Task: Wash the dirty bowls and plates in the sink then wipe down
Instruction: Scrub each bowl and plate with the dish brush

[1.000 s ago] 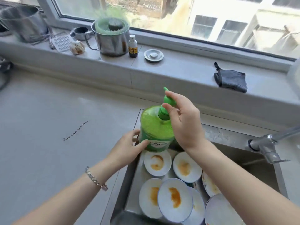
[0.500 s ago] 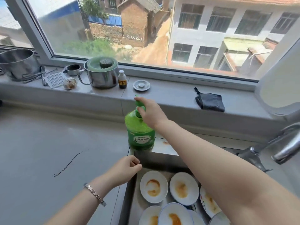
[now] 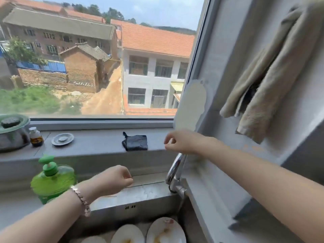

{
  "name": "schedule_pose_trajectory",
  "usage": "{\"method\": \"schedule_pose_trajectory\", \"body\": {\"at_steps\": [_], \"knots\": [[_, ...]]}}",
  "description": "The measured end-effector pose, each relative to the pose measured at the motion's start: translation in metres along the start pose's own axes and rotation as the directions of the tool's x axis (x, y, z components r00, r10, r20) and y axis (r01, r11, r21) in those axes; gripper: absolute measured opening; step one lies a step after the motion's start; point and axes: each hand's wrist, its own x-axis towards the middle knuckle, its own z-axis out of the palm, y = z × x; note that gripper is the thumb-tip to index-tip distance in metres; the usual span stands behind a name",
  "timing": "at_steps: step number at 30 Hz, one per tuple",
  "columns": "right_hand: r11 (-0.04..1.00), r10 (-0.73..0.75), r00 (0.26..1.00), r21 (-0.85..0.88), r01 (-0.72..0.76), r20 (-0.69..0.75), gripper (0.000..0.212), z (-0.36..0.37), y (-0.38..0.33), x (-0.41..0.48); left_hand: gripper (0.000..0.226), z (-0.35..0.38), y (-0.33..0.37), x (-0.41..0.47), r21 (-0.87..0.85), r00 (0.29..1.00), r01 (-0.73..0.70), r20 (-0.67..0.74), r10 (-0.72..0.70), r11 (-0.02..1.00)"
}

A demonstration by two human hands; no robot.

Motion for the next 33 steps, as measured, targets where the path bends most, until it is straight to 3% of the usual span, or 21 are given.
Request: {"method": "schedule_pose_trajectory", "body": {"at_steps": [6, 10, 13, 14, 18, 21, 24, 27, 29, 33], "knots": [[0.966, 0.239, 0.904, 0.185, -0.183, -0.354, 0.022, -0.109, 0.102, -0.077, 0.023, -0.059, 0.142, 0.031, 0.075, 0.973, -0.15, -0.166, 0.161, 0.986], [0.945, 0.256, 0.863, 0.301, -0.129, -0.436, 0.016, -0.132, 0.133, -0.107, 0.021, -0.084, 0.201, 0.034, 0.067, 0.929, -0.235, -0.277, 0.244, 0.97], [0.942, 0.277, 0.838, 0.305, -0.14, -0.471, 0.013, -0.133, 0.142, -0.118, 0.017, -0.081, 0.215, 0.032, 0.086, 0.929, -0.227, -0.279, 0.242, 0.97], [0.938, 0.308, 0.786, 0.309, -0.157, -0.537, 0.014, -0.136, 0.145, -0.12, 0.015, -0.078, 0.216, 0.031, 0.111, 0.931, -0.218, -0.274, 0.24, 0.97], [0.907, 0.421, 0.453, 0.375, -0.192, -0.786, 0.036, -0.171, 0.157, -0.122, 0.012, -0.072, 0.222, 0.03, 0.141, 0.935, -0.199, -0.27, 0.231, 0.97], [0.891, 0.448, 0.343, 0.381, -0.248, -0.825, 0.042, -0.208, 0.162, -0.112, 0.013, -0.08, 0.228, 0.028, 0.163, 0.929, -0.187, -0.29, 0.228, 0.969], [0.814, 0.577, 0.326, 0.556, -0.166, -0.749, 0.049, -0.239, 0.17, -0.092, 0.012, -0.091, 0.239, 0.028, 0.172, 0.916, -0.196, -0.32, 0.243, 0.965], [0.688, 0.671, 0.399, 0.725, -0.022, -0.625, 0.056, -0.246, 0.172, -0.077, 0.012, -0.098, 0.244, 0.027, 0.156, 0.913, -0.207, -0.324, 0.248, 0.966], [0.655, 0.676, 0.429, 0.755, 0.022, -0.599, 0.05, -0.241, 0.173, -0.073, 0.013, -0.099, 0.244, 0.026, 0.157, 0.917, -0.206, -0.314, 0.246, 0.966], [0.648, 0.712, 0.348, 0.761, 0.008, -0.61, 0.037, -0.245, 0.17, -0.068, 0.015, -0.106, 0.243, 0.025, 0.171, 0.914, -0.198, -0.323, 0.244, 0.965]]}}
